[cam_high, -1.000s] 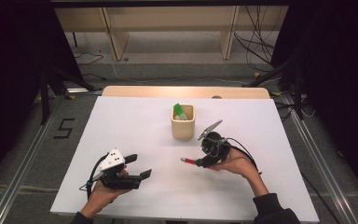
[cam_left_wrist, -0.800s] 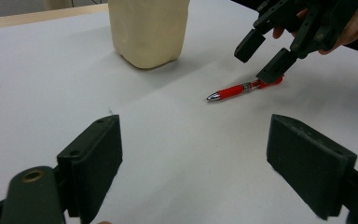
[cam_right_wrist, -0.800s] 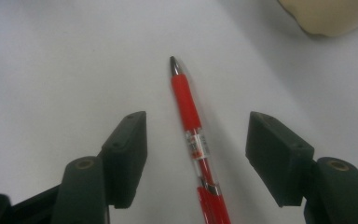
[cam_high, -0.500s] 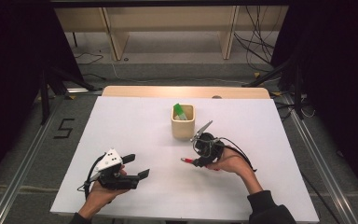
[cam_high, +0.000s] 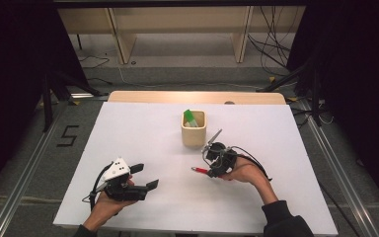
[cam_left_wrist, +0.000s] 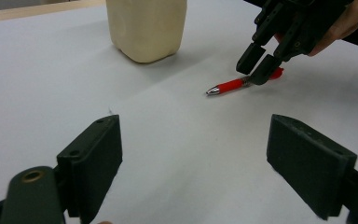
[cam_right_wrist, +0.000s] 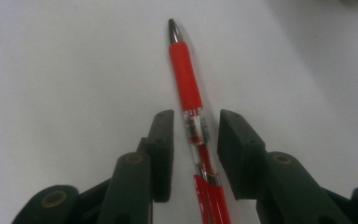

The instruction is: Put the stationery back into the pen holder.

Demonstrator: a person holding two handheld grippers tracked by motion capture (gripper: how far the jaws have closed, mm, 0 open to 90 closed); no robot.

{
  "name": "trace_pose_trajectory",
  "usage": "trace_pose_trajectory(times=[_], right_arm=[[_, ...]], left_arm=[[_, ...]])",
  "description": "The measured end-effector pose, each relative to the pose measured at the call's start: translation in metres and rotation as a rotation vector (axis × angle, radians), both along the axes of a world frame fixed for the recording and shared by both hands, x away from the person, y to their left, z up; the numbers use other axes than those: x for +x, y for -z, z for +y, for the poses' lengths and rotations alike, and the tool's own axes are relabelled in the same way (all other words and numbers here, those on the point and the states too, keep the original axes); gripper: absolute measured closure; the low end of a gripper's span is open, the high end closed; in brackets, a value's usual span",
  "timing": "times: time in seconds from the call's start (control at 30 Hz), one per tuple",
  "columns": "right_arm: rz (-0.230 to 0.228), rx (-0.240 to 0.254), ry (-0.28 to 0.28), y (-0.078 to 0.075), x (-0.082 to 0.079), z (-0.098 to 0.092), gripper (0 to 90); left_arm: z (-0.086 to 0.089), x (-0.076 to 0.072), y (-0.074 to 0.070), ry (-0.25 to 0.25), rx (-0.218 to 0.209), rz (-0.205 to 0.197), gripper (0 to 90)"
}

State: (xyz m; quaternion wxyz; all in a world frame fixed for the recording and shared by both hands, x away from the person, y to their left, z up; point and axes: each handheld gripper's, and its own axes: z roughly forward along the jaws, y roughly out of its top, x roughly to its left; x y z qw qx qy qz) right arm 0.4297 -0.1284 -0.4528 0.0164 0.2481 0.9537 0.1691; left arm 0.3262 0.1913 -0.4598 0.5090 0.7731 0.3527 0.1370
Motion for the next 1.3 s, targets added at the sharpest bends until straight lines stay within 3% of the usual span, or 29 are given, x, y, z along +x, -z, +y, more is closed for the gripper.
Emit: trace_pose_trajectory(times=[0.13,0.4,0.83,1.13,1.3], right_arm=[[0.016,-0.009,0.003,0.002,0.001,0.001,70.2],[0.004,-0.064,-0.013,0.006,0.0,0.006,78.3],[-0.016,-0.109,-0.024,0.005,-0.002,0.012,79.6],[-0.034,-0.036,-0.011,-0.009,-0.003,0.004,79.7],[-0.056,0.038,-0.006,-0.02,-0.005,-0.002,79.7]], left_arm=[[0.0,-0.001,-0.001,0.003,-0.007,-0.005,18.0],[-0.001,-0.001,-0.001,0.003,0.001,-0.002,18.2],[-0.001,0.0,0.0,0.005,0.004,-0.003,18.6],[-0.001,0.0,0.001,0.007,0.005,-0.003,18.8],[0.0,0.001,0.0,-0.002,0.002,-0.004,18.8]])
